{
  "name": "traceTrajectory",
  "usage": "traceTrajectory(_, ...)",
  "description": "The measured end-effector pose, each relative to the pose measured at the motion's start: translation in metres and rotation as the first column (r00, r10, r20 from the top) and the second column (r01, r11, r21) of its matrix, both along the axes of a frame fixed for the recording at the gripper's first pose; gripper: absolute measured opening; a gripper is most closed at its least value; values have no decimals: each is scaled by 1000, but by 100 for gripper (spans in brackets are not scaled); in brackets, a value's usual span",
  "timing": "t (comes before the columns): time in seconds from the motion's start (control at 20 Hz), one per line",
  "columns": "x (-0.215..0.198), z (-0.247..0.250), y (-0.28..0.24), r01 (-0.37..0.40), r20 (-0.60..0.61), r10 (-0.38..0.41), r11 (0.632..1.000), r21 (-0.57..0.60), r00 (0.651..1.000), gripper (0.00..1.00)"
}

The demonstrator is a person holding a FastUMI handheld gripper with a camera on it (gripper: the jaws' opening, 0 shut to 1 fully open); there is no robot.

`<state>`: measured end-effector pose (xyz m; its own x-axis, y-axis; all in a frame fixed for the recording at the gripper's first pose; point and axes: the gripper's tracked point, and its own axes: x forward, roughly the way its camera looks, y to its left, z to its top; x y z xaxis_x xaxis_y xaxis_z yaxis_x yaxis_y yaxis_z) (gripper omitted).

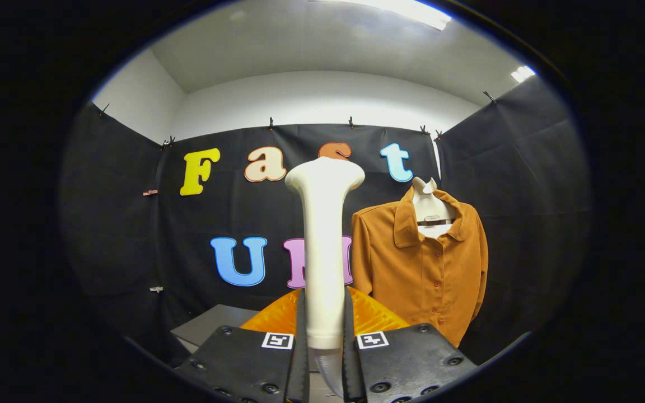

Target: Iron the clothes twice with a garment steamer, once on the left side and once on the right side.

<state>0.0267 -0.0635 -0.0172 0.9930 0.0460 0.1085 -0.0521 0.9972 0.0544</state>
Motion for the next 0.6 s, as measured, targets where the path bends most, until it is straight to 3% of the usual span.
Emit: traceTrajectory(0.6,12,-13,-8,25,-22,-25,1000,1,999,26)
